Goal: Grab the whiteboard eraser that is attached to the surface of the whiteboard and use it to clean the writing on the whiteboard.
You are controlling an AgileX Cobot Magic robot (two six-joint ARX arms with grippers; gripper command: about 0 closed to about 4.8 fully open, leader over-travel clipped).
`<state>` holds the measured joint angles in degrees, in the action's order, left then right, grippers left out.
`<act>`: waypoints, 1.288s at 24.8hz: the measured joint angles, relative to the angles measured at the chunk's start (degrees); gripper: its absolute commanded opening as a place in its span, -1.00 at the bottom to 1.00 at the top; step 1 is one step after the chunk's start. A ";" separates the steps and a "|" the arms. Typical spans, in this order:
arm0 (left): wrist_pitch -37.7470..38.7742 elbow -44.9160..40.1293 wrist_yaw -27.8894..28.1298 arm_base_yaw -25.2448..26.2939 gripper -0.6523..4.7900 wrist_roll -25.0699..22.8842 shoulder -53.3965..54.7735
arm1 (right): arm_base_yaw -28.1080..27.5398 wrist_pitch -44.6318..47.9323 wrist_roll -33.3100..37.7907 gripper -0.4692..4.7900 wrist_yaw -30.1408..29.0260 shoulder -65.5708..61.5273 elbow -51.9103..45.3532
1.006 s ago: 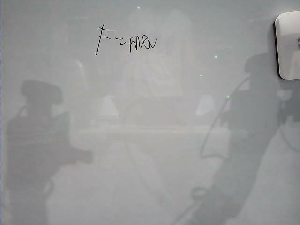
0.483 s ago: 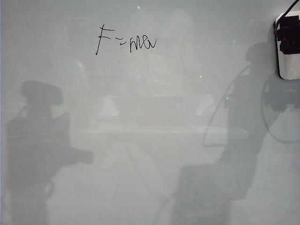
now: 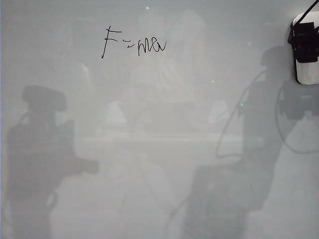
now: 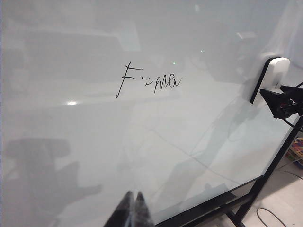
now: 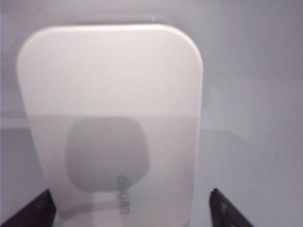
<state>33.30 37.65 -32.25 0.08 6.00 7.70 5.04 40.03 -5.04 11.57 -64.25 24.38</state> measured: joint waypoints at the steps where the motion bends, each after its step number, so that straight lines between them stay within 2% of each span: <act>1: -0.02 0.00 0.00 0.00 -0.78 0.00 0.00 | 0.00 -0.04 0.00 0.66 0.09 -0.35 0.09; 4: -0.02 0.00 0.00 0.00 -0.78 0.00 0.00 | -0.02 0.46 -0.15 0.64 0.24 -1.60 1.77; 7: 0.02 0.00 0.00 0.00 -0.78 0.00 0.02 | 0.00 1.07 -0.15 0.37 0.15 -2.21 3.67; 10: 0.22 0.00 0.07 0.00 -0.78 -0.02 0.02 | 0.07 1.25 -0.31 0.27 -0.07 -2.62 3.96; 11: 0.37 0.00 0.04 0.00 -0.78 -0.02 0.00 | 0.07 1.22 -0.31 0.10 -0.11 -2.64 4.00; 13: 0.39 0.00 0.11 0.00 -0.78 -0.02 0.00 | 0.33 1.14 -0.35 -0.04 -0.11 -2.62 4.02; 16: 0.42 -0.02 0.11 0.00 -0.78 0.00 0.02 | 3.41 -5.49 -4.55 -0.04 0.20 -0.07 5.38; 17: 0.44 -0.02 0.11 0.00 -0.78 -0.02 0.00 | 5.49 -9.14 -6.73 -0.04 0.11 1.14 6.38; 19: 0.42 0.00 0.13 0.00 -0.78 -0.02 0.00 | 13.25 -20.65 -14.93 -0.04 0.28 3.41 11.56; 20: 0.39 0.00 0.15 0.00 -0.78 0.00 0.00 | 18.82 -27.34 -19.06 -0.04 2.67 3.54 16.04; 21: 0.39 0.00 0.15 0.00 -0.78 0.00 0.00 | 21.77 -30.49 -21.00 -0.04 4.46 3.52 18.67; 22: 0.44 0.00 0.17 0.00 -0.78 0.00 -0.02 | 28.94 -36.65 -23.63 -0.04 9.29 2.67 24.30; 24: 0.39 0.00 0.24 0.00 -0.78 0.00 -0.02 | 38.97 -39.85 -26.99 -0.04 17.64 -1.18 32.37; 26: 0.37 0.00 0.28 0.00 -0.78 0.00 0.00 | 45.55 -40.74 -31.67 -0.04 22.97 -7.58 39.39; 30: 0.33 0.00 2.67 0.00 -0.78 -1.62 -0.02 | 47.78 -44.72 -38.38 -0.04 29.44 -23.15 50.88; 32: 0.35 0.00 4.94 0.00 -0.78 -2.69 -0.02 | 47.84 -45.48 -40.28 -0.04 30.60 -26.99 54.58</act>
<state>33.65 37.65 -27.31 0.08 3.31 7.68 52.88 -5.45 -45.32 42.17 -91.24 78.96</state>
